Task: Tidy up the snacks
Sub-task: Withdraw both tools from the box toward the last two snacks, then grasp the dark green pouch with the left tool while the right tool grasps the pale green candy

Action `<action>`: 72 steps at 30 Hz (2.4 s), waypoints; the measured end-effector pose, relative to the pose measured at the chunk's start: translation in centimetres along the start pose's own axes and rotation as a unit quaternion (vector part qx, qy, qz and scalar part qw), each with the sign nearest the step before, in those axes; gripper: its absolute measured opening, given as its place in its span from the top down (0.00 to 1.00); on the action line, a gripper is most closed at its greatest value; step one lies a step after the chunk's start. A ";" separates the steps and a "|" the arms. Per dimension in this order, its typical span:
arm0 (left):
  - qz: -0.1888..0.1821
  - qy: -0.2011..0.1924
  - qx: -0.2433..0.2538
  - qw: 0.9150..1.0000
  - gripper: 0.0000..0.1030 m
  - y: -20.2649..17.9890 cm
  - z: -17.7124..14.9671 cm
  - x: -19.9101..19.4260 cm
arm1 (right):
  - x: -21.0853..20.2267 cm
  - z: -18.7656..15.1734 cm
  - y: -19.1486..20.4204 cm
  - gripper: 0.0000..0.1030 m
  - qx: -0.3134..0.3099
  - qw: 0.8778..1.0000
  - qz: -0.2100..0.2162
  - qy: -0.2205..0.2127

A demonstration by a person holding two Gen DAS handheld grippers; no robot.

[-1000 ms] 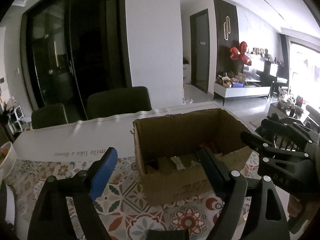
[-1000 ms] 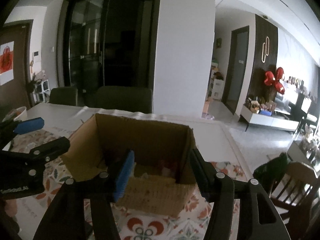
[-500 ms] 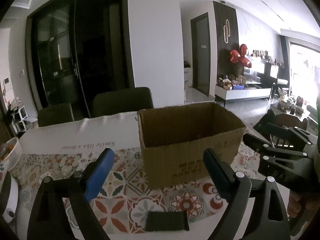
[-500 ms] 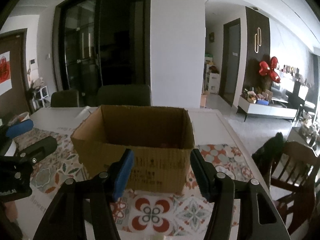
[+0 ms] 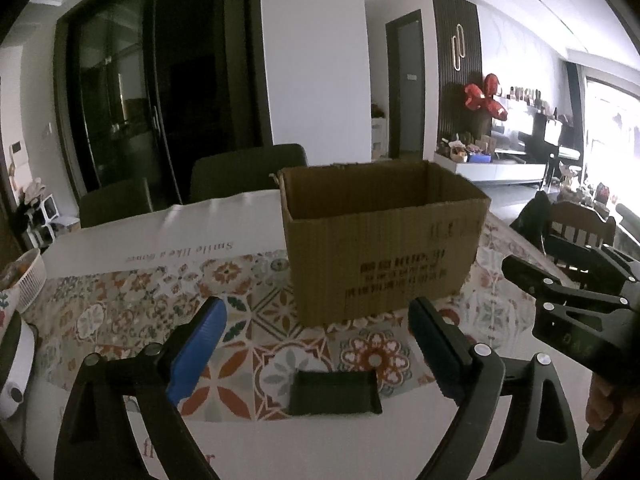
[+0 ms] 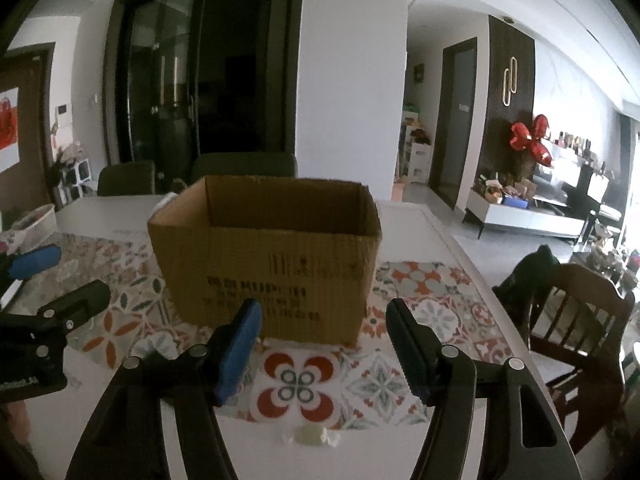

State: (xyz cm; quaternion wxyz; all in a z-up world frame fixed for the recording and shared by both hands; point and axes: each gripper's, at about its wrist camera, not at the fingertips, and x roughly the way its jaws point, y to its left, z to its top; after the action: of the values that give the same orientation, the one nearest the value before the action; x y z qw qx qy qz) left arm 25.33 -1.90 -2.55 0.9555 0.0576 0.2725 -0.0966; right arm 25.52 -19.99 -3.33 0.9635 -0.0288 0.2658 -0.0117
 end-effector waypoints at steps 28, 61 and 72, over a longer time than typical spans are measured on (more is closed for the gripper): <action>-0.033 0.049 -0.002 0.998 0.00 0.4 -7.4 3.4 | 2.4 -8.0 1.6 0.27 0.021 0.996 -0.001 0.090; -0.065 0.177 -0.020 0.982 0.00 0.1 -8.3 12.2 | 7.4 -9.5 0.8 0.34 0.064 0.983 -0.011 0.173; -0.048 0.173 -0.026 0.983 0.16 0.6 -8.2 12.2 | 7.5 -9.3 1.3 0.56 0.052 0.984 -0.021 0.170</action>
State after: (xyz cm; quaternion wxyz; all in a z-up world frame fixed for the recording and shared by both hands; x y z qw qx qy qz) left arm 31.41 -1.87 -15.93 0.8895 0.0357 0.4382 -0.1244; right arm 27.21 -19.42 -15.19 0.9039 0.0184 0.4244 -0.0511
